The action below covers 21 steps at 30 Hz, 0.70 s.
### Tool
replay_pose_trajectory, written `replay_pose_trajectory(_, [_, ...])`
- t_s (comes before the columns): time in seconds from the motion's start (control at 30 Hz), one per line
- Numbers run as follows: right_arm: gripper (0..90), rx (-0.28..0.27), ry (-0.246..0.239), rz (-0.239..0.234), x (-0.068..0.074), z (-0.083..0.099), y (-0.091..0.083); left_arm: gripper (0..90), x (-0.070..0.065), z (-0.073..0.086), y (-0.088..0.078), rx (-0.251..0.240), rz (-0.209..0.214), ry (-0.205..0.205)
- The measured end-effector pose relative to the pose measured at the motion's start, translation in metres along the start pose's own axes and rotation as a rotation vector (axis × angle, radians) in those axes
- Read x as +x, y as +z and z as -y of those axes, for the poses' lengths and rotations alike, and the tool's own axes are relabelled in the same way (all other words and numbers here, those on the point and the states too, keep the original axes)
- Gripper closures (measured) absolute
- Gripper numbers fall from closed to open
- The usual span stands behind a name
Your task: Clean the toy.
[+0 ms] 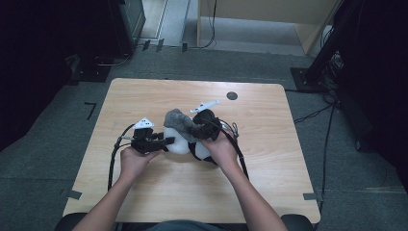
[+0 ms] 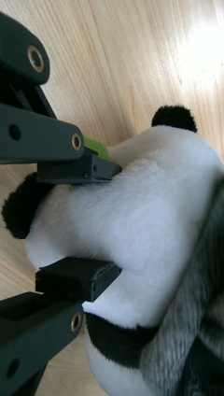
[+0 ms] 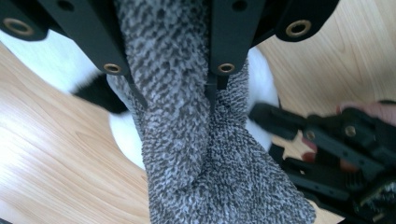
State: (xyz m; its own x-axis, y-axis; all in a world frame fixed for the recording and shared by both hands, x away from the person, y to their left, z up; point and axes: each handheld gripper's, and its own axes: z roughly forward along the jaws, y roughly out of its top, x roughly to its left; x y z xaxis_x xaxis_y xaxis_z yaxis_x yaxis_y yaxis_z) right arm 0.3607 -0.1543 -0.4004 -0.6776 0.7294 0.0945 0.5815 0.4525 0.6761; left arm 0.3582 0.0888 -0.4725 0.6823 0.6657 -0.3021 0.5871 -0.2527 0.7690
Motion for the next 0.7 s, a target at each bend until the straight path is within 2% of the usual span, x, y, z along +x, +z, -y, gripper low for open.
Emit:
replay_pose_trajectory(0.13, [77.3, -0.009, 0.031, 0.0, -0.01, 0.011, -0.014, 58.5, 0.0, 0.0, 0.0, -0.003, 0.004, 0.003])
replay_pose_trajectory(0.43, [77.8, -0.042, 0.083, 0.032, -0.034, 0.035, -0.047, 58.8, -0.001, 0.001, 0.0, -0.015, 0.011, -0.003])
replay_pose_trajectory(0.6, [77.9, -0.06, 0.143, 0.078, -0.054, 0.054, -0.063, 58.8, 0.0, 0.002, 0.0, -0.01, 0.012, -0.003])
replay_pose_trajectory(0.7, [78.0, -0.063, 0.179, 0.089, -0.061, 0.066, -0.065, 58.8, 0.001, 0.002, 0.001, -0.012, 0.015, -0.004])
